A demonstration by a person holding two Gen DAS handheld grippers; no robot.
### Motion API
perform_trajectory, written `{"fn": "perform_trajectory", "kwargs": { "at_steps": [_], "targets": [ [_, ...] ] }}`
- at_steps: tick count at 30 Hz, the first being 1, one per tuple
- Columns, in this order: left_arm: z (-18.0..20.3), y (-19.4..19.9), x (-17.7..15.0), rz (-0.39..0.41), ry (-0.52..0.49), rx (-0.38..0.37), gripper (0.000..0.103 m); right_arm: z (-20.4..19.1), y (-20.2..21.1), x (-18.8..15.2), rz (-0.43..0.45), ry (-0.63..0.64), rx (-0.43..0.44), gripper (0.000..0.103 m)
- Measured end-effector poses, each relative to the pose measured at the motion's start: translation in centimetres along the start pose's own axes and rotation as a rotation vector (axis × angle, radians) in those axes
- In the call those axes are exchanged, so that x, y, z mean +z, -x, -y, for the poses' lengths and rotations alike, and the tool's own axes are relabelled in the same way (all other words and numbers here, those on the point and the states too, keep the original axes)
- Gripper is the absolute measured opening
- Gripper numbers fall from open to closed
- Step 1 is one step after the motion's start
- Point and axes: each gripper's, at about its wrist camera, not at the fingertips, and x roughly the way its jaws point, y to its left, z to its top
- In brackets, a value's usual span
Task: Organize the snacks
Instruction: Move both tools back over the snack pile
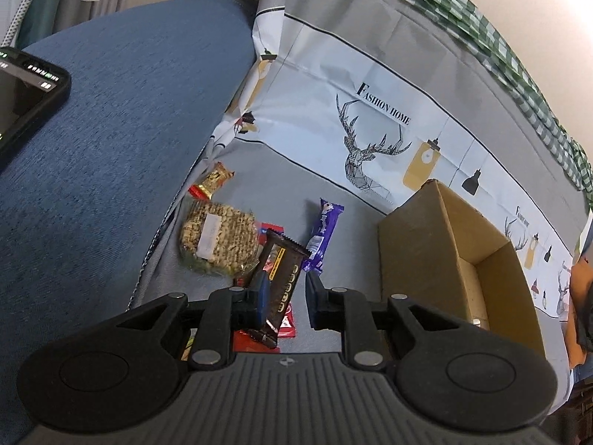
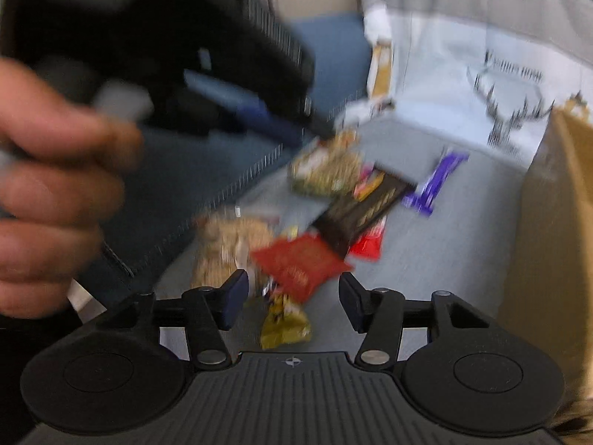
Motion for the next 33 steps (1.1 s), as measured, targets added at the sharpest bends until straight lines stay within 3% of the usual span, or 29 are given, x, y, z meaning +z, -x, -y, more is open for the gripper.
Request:
{"fn": "perform_trajectory", "kwargs": {
  "at_steps": [8,9,10,12,13,21,26,29,31,32,33],
  "targets": [
    [-0.7,-0.1,-0.3,-0.030,-0.018,0.014,0.032,-1.2,-4.2,-1.2,-0.139,0.042,-0.038,0.055],
    [-0.8,-0.1,-0.3,-0.031,-0.014,0.014,0.032,-1.2,-4.4,-1.4,-0.151,0.051,-0.048,0.049],
    [-0.8,-0.2,-0.3,-0.031,-0.010,0.014,0.032,-1.1,-4.5,-1.5,-0.152,0.059,-0.051,0.039],
    [-0.9,-0.2,-0.3,-0.032,0.003,0.009,0.032,-0.9,-4.1,-1.6,-0.146,0.065,-0.030,0.033],
    [-0.9,-0.2,-0.3,-0.034,0.005,0.008,0.032,-0.7,-3.8,-1.6,-0.145,0.062,-0.008,0.025],
    [-0.2,-0.6,-0.5,-0.044,-0.022,0.021,0.032,0.3,-0.4,-1.6,-0.093,0.099,0.062,0.019],
    [0.2,-0.9,-0.6,-0.048,-0.029,0.021,0.032,1.2,2.1,-1.3,-0.016,0.102,0.020,0.018],
    [1.5,0.4,-0.3,0.043,-0.103,0.009,0.032,1.4,2.9,-1.3,0.021,0.133,-0.048,0.018],
    [3.2,2.7,-0.3,0.210,-0.236,0.041,0.039,1.6,2.7,-1.5,0.009,0.161,-0.094,0.018],
    [4.4,4.2,-0.6,0.334,-0.334,0.115,0.045,1.8,2.4,-1.7,-0.012,0.162,-0.101,0.018],
    [5.3,5.4,-0.9,0.445,-0.413,0.181,0.060,2.0,2.0,-1.9,-0.038,0.159,-0.105,0.018]
  ]
}}
